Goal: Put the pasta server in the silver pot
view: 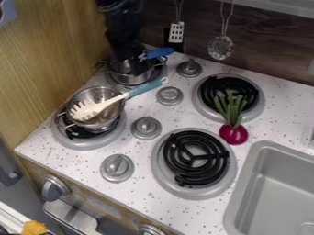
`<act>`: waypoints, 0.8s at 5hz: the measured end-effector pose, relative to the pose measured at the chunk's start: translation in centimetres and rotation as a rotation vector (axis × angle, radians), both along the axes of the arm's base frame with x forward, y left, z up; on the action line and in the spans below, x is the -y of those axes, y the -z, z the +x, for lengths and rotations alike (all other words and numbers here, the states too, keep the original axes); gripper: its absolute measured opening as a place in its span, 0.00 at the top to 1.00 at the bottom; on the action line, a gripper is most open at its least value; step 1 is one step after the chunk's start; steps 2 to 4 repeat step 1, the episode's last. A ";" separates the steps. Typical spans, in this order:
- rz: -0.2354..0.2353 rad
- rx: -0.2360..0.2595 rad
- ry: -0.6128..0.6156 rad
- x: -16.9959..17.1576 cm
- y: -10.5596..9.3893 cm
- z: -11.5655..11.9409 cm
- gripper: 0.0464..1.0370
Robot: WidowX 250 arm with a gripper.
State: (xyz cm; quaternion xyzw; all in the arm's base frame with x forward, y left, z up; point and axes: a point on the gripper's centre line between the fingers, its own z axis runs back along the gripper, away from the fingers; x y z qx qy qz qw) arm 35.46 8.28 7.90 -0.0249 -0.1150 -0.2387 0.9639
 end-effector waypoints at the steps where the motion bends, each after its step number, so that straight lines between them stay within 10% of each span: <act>1: 0.009 -0.024 -0.184 1.6 0.1 0.5 0.04; 4: 0.009 -0.024 -0.184 1.6 0.1 0.5 0.04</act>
